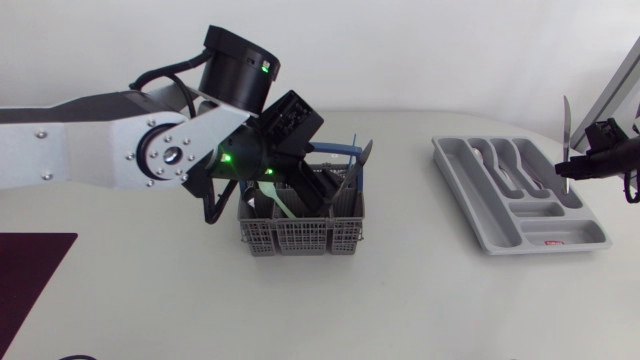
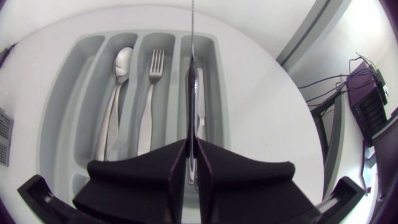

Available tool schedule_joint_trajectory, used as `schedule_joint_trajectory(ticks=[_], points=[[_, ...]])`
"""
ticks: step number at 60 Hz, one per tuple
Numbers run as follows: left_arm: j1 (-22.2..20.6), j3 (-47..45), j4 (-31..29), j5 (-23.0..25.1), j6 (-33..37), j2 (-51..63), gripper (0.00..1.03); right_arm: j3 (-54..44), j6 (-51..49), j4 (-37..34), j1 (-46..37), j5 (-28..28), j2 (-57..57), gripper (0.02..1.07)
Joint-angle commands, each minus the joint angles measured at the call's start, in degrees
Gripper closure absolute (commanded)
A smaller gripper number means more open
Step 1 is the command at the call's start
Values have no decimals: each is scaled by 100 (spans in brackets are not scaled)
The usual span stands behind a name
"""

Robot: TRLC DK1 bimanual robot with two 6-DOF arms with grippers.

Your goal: Unload the cutlery basket into the drawer organizer.

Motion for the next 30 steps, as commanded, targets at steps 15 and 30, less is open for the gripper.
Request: schedule_joint_trajectory(ticks=[15, 30], points=[[-97, 65, -77, -74, 178, 128, 9, 551, 340, -299, 240, 736, 606, 101], [-132, 12, -68, -249, 240, 128, 9, 762, 367, -492, 363, 1228, 940, 101]])
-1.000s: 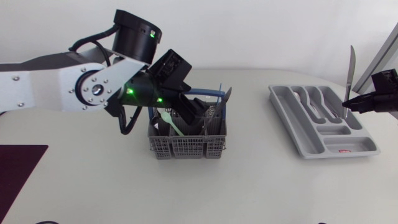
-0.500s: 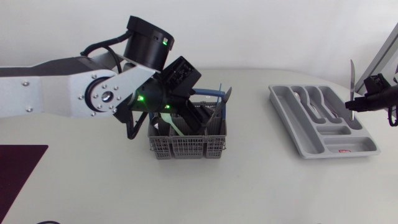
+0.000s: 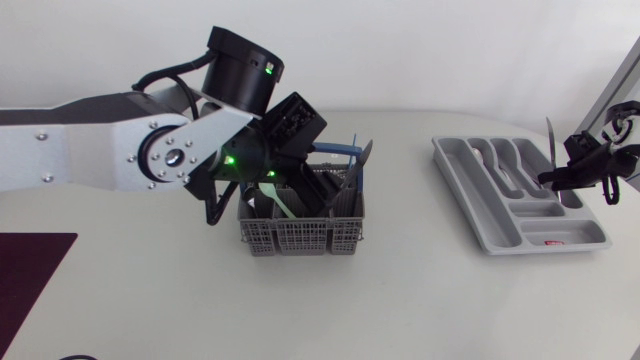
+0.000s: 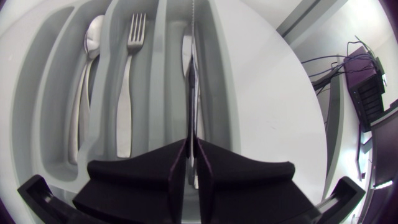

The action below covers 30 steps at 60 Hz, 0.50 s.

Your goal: Unload the cutlery basket into the drawer organizer.

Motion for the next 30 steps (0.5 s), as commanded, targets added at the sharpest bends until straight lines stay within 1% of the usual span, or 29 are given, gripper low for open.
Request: schedule_joint_trajectory(ticks=[1, 8, 12, 16, 19, 22, 26, 30], points=[[-57, 12, -57, -94, 132, 128, 9, 189, 128, -61, 92, 161, 201, 101], [-84, -14, -22, -253, 159, 146, 9, 216, 137, -70, 153, 258, 262, 100], [-110, -23, 4, -384, 203, 181, 9, 198, 163, -61, 189, 328, 262, 90], [-154, -67, 48, -569, 273, 216, 9, 180, 181, -44, 206, 328, 262, 83], [-198, -129, 154, -718, 317, 251, 9, 163, 207, -26, 224, 328, 245, 78], [-251, -199, 285, -964, 387, 322, 9, 145, 260, 18, 215, 320, 201, 71], [-347, -278, 435, -1175, 405, 383, 9, 49, 322, 106, 224, 302, 87, 61], [-453, -366, 593, -1325, 422, 409, 9, -136, 374, 273, 233, 302, -98, 54]])
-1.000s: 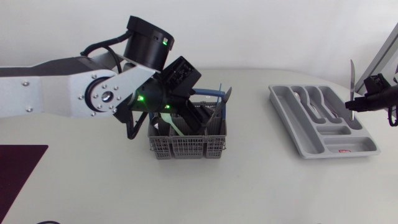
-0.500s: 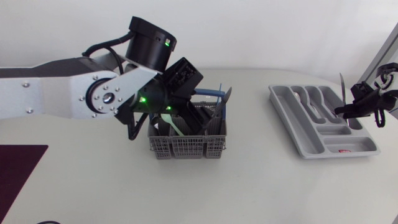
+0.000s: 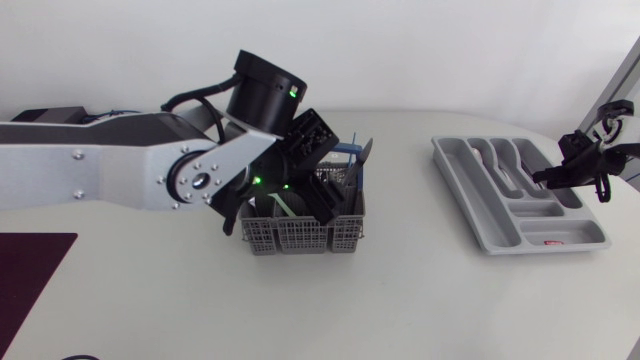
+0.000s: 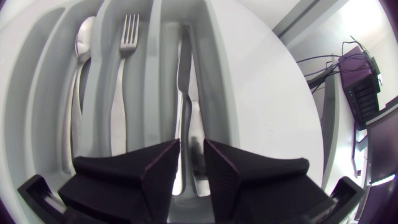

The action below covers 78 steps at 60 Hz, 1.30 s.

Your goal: Unload the cutlery basket into the drawer organizer.

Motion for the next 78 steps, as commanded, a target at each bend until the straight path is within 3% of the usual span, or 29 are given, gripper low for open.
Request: schedule_joint_trajectory(ticks=[1, 9, 25, 44, 50, 67, 78], points=[[-125, -235, 195, -186, 145, 158, 9, -265, 204, 131, 88, -17, -258, 53], [-301, -358, 459, -467, 127, 167, 11, -810, 265, 447, 123, -35, -750, 47], [-345, -718, 943, -467, 83, 395, 12, -2331, 353, 1150, 361, -193, -2095, 41], [-345, -973, 1611, -652, 4, 712, 23, -3746, 503, 1484, 853, -360, -3510, 41], [-354, -1017, 1778, -687, -48, 721, 28, -4106, 503, 1563, 1011, -360, -3844, 41], [-406, -1052, 1830, -705, -215, 791, 56, -4581, 512, 1765, 1213, -351, -4116, 41], [-406, -1044, 1883, -705, -303, 861, 61, -4660, 503, 1818, 1248, -351, -4160, 41]])
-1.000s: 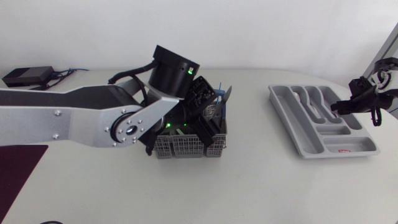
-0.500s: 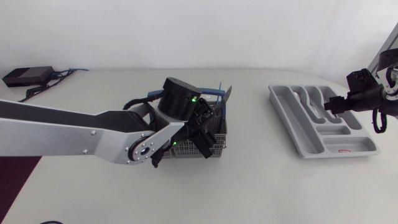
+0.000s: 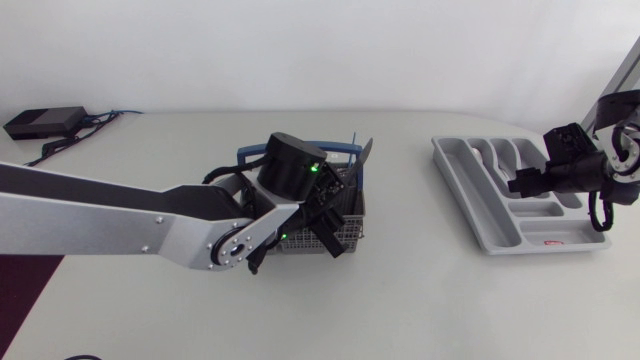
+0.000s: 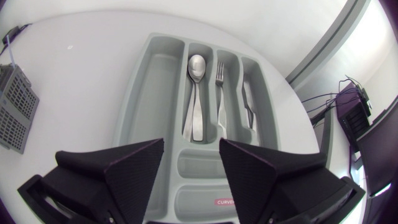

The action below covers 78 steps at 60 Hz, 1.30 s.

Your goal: Unload the cutlery basket into the drawer organizer.

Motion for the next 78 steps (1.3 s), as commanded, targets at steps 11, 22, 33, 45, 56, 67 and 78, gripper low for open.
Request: schedule_joint_trajectory(ticks=[11, 22, 33, 45, 56, 67, 78], points=[[-39, -3, 78, -77, -183, 296, 61, -210, 131, 114, 106, -8, -103, 41], [-39, -3, 192, -77, -210, 366, 69, -236, 105, 158, 123, -8, -103, 41], [-39, 50, 236, -77, -271, 463, 78, -272, 96, 175, 150, -8, -103, 41], [-66, 68, 297, -77, -289, 551, 88, -342, 79, 237, 185, -8, -103, 41], [-57, 59, 350, -77, -306, 559, 97, -386, 79, 281, 220, 1, -103, 41], [-66, -47, 464, -77, -245, 595, 100, -403, 87, 289, 229, 1, -121, 41], [-127, -354, 869, -77, -25, 498, 100, -456, 70, 298, 229, 1, -130, 41]])
